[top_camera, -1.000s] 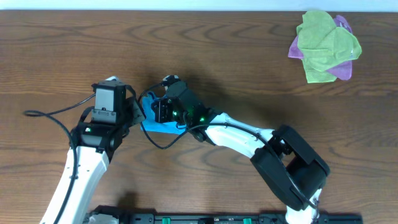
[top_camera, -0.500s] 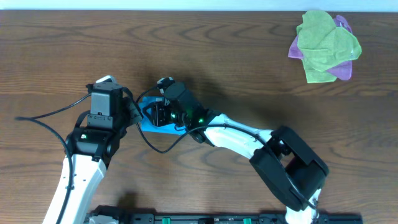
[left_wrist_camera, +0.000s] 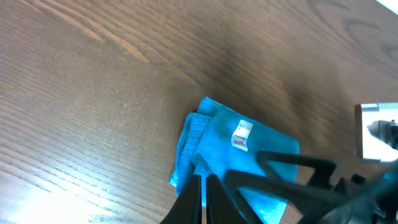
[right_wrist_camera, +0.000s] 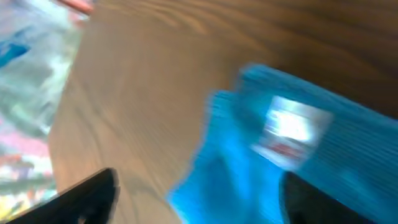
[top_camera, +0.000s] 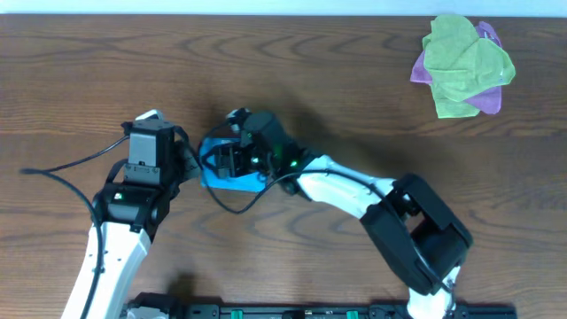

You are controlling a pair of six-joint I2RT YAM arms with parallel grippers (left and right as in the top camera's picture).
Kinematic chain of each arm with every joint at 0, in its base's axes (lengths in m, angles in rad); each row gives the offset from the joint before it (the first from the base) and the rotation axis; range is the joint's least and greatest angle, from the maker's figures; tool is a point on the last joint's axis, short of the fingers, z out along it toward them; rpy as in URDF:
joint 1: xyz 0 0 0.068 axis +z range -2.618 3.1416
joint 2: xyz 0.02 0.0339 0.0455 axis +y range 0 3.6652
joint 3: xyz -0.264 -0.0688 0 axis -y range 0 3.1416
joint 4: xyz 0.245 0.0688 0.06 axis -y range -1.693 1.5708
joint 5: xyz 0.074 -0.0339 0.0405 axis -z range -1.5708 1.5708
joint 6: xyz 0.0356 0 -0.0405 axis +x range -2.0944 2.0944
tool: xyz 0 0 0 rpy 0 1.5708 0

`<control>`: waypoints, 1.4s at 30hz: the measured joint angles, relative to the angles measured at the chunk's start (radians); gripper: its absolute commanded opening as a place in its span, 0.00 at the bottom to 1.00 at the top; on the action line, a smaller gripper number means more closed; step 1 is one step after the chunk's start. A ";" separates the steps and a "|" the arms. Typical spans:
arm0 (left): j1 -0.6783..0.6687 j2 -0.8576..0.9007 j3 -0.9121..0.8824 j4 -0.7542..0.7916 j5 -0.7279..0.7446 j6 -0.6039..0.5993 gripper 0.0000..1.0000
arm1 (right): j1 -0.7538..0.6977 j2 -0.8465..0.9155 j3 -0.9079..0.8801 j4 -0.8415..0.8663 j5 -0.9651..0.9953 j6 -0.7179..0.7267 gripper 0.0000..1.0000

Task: Fold the cloth

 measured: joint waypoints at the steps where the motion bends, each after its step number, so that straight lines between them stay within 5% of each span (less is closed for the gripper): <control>1: 0.000 -0.009 0.000 -0.001 -0.002 0.000 0.06 | -0.020 -0.008 0.000 -0.036 0.003 -0.013 0.99; 5: 0.000 -0.047 0.000 -0.012 -0.011 -0.003 0.14 | -0.100 -0.061 0.000 -0.172 0.021 -0.088 0.99; 8: 0.000 -0.065 0.000 -0.026 -0.013 -0.002 0.29 | -0.150 -0.130 0.000 -0.253 0.040 -0.166 0.99; 11: 0.000 -0.071 0.000 -0.042 -0.011 -0.003 0.52 | -0.185 -0.222 0.001 -0.354 0.054 -0.245 0.99; 14: 0.000 -0.071 0.000 -0.053 -0.001 -0.006 0.93 | -0.212 -0.333 0.003 -0.512 0.096 -0.319 0.99; 15: 0.000 -0.071 0.000 -0.052 0.002 -0.006 0.96 | -0.216 -0.361 0.003 -0.554 0.105 -0.335 0.99; 27: 0.000 -0.071 0.000 -0.053 0.074 -0.016 0.95 | -0.229 -0.838 -0.023 -0.963 0.393 -0.473 0.99; 42: 0.000 -0.071 0.000 -0.071 0.209 -0.057 0.95 | -0.315 -1.649 -0.554 -1.069 0.567 -0.299 0.99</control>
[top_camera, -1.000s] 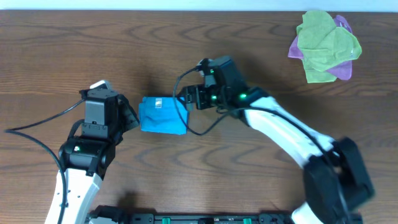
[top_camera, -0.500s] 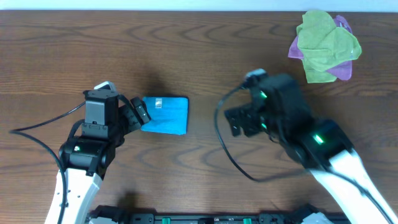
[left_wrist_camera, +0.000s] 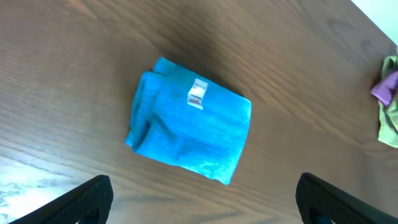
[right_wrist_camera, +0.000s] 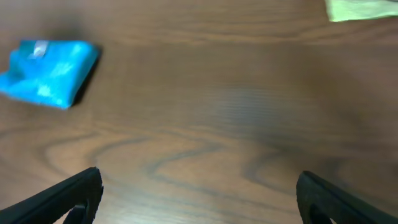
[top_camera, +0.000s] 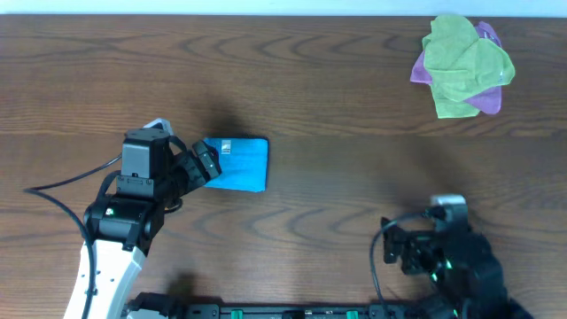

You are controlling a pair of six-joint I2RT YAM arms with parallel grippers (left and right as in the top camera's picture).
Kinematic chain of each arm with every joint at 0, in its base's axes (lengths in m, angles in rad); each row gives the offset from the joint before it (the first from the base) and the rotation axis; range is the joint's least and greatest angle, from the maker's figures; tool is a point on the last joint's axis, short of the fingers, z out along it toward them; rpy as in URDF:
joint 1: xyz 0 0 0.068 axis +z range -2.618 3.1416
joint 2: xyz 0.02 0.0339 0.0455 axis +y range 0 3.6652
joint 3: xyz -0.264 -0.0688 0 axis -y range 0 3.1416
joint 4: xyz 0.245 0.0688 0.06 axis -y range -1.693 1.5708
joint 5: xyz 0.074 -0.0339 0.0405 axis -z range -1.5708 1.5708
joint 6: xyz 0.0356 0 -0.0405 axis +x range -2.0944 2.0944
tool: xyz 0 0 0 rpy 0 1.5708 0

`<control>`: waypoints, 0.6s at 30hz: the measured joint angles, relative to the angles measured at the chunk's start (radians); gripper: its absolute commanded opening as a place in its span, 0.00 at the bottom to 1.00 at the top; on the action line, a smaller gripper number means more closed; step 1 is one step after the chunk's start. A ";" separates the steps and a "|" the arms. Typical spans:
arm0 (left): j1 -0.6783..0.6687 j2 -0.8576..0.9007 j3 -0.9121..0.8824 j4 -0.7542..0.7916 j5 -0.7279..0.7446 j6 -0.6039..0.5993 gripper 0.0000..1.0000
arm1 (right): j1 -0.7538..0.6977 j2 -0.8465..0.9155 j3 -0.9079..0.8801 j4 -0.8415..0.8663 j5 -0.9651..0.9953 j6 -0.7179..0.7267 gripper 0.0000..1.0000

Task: Fold the cloth

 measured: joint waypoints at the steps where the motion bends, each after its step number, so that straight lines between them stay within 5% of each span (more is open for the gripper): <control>1: 0.000 0.000 0.000 0.000 0.007 -0.003 0.95 | -0.001 -0.035 -0.011 0.001 0.030 0.021 0.99; 18: 0.000 -0.003 -0.082 -0.016 0.041 -0.197 0.95 | -0.001 -0.084 -0.018 0.024 0.261 0.123 0.99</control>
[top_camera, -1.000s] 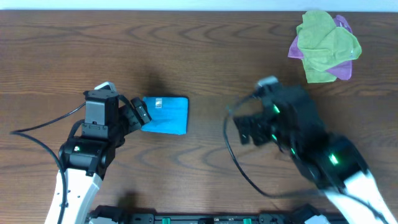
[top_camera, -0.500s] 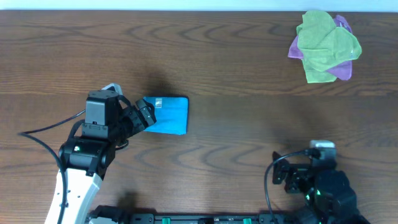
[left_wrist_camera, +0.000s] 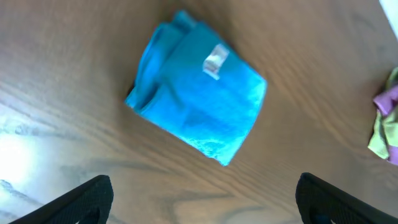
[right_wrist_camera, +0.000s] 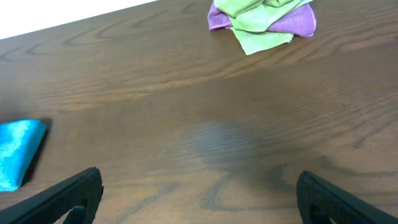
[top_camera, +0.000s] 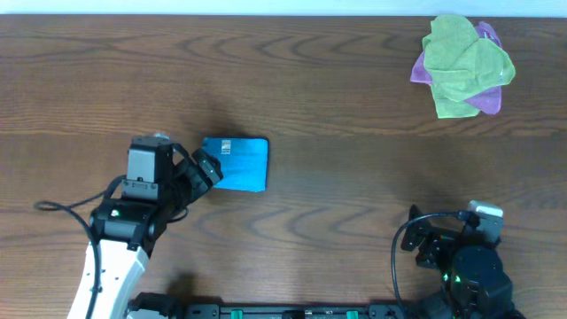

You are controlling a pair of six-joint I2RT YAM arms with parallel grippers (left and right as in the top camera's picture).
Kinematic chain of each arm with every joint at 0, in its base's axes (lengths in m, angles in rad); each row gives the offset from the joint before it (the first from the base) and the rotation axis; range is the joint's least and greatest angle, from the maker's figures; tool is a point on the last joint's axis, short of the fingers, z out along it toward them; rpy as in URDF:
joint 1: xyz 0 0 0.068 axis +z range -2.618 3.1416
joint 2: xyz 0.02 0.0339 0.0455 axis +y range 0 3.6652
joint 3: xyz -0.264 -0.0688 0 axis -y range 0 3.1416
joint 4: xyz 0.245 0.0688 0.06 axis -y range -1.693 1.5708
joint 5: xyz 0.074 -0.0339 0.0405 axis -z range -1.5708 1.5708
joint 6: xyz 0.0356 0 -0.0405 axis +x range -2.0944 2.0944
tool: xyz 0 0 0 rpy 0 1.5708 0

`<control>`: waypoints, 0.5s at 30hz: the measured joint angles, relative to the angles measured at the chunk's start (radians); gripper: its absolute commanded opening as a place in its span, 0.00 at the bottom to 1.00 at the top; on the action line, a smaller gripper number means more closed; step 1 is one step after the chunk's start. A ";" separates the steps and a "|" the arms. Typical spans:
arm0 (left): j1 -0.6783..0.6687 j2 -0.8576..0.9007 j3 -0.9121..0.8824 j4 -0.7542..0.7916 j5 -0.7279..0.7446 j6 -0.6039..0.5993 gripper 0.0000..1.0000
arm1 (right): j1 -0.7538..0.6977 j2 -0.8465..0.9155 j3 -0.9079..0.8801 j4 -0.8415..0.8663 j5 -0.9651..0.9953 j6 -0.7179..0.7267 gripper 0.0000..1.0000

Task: Fold the cloth

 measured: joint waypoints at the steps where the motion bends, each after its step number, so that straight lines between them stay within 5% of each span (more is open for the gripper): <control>1: 0.000 -0.003 -0.019 0.015 0.000 -0.014 0.95 | 0.000 0.000 0.000 0.000 0.002 0.000 0.99; 15: 0.000 -0.108 -0.424 0.558 0.029 -0.257 0.95 | 0.000 0.000 -0.003 0.001 0.010 0.001 0.99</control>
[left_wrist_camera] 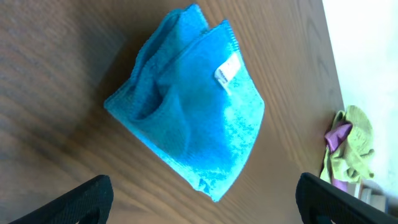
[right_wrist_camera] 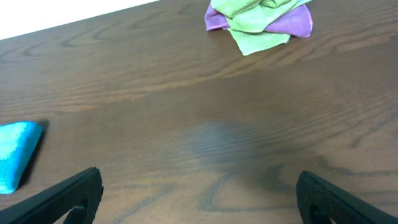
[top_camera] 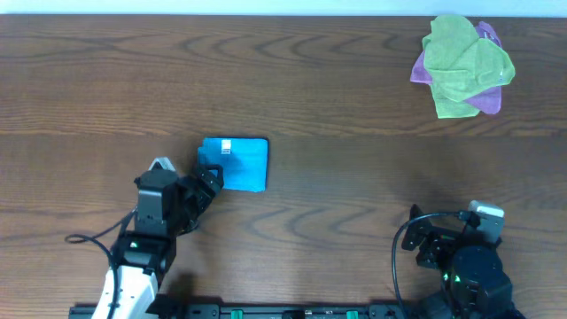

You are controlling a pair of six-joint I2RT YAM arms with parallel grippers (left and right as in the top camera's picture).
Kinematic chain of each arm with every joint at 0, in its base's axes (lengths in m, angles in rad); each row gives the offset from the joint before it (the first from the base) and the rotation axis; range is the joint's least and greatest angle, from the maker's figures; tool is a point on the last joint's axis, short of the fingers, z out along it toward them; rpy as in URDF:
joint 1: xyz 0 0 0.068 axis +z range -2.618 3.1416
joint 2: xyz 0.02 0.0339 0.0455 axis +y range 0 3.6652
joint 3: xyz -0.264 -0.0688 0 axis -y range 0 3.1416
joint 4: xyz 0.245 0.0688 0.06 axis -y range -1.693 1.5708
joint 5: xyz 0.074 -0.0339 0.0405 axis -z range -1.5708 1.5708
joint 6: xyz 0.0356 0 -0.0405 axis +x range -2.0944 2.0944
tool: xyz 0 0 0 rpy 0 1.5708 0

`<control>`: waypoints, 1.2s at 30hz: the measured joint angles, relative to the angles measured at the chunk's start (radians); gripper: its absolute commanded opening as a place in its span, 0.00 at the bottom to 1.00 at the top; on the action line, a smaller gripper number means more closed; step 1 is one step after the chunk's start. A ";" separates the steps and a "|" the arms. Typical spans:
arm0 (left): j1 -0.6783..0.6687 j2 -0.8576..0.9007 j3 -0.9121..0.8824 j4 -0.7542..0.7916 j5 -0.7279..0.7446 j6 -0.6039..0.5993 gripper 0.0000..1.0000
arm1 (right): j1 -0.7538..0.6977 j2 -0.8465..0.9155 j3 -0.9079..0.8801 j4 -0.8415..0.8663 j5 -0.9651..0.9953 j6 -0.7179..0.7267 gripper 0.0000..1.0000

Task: Fold the cloth
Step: 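Grasp the folded blue cloth's near edge with the left gripper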

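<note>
The blue cloth lies folded into a small rectangle on the table, its white tag facing up; it also shows in the left wrist view and at the left edge of the right wrist view. My left gripper hangs open just to the near left of it, holding nothing, with the fingers spread wide. Over at the table's front right, my right gripper stands open and empty, far from the cloth.
A pile of green and purple cloths lies at the back right corner, also in the right wrist view. Bare wooden table lies between the two arms.
The left arm has drawn back toward the front edge, its gripper still open by the blue cloth's near-left corner. The right arm and the cloth have not moved.
Both grippers were at the blue cloth, the left one shut on its edge. Later the cloth lay folded and released, the left gripper open beside it and the right arm back at the front right. Since then the left arm has kept backing off.
</note>
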 measured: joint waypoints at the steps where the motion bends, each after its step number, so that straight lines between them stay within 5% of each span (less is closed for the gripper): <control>1: 0.000 0.000 -0.020 0.027 -0.001 -0.014 0.95 | 0.000 0.000 0.000 0.000 0.000 0.000 0.99; 35: 0.000 0.447 -0.071 0.547 -0.063 -0.150 1.00 | 0.000 0.000 0.000 0.000 0.000 0.000 0.99; 36: 0.000 0.455 -0.068 0.554 -0.060 -0.152 0.91 | 0.000 0.000 0.000 0.000 0.000 0.000 0.99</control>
